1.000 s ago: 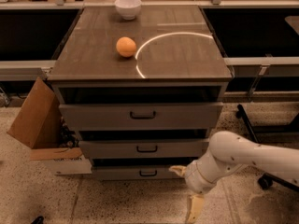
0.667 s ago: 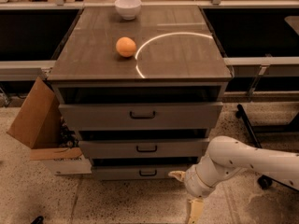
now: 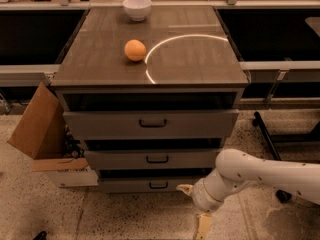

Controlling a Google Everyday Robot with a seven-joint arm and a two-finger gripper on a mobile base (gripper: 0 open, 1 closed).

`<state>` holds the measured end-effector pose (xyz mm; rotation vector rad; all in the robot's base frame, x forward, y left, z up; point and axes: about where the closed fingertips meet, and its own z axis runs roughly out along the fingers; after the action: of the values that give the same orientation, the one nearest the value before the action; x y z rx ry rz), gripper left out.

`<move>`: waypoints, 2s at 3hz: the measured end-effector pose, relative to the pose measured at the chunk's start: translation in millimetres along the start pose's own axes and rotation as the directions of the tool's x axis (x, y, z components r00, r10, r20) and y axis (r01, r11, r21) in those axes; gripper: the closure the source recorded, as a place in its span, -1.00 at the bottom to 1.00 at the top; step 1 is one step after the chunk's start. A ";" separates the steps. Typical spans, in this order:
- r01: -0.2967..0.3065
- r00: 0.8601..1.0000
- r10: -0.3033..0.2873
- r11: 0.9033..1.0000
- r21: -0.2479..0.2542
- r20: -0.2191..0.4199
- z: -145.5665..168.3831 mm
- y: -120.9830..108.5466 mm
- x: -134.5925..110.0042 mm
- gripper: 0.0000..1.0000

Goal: Open bottom drawer

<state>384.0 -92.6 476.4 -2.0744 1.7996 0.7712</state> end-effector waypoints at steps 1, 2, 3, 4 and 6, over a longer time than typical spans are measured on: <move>0.033 0.999 -0.033 0.998 0.046 0.009 50.2 -35.2 27.4 -1.00; 0.044 0.999 -0.046 0.996 0.077 0.029 84.7 -56.4 44.0 -1.00; 0.044 0.999 -0.046 0.996 0.077 0.029 84.7 -56.4 44.0 -1.00; 0.050 0.999 -0.050 0.995 0.082 -0.008 100.8 -68.6 57.3 -1.00; 0.081 0.996 -0.074 0.983 0.167 -0.044 147.4 -119.9 113.3 -1.00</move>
Offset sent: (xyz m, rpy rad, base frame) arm 0.0654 0.0251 -0.1385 0.0656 -0.1355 -0.0217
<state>479.5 -84.4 277.1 -2.0469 1.7271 0.5426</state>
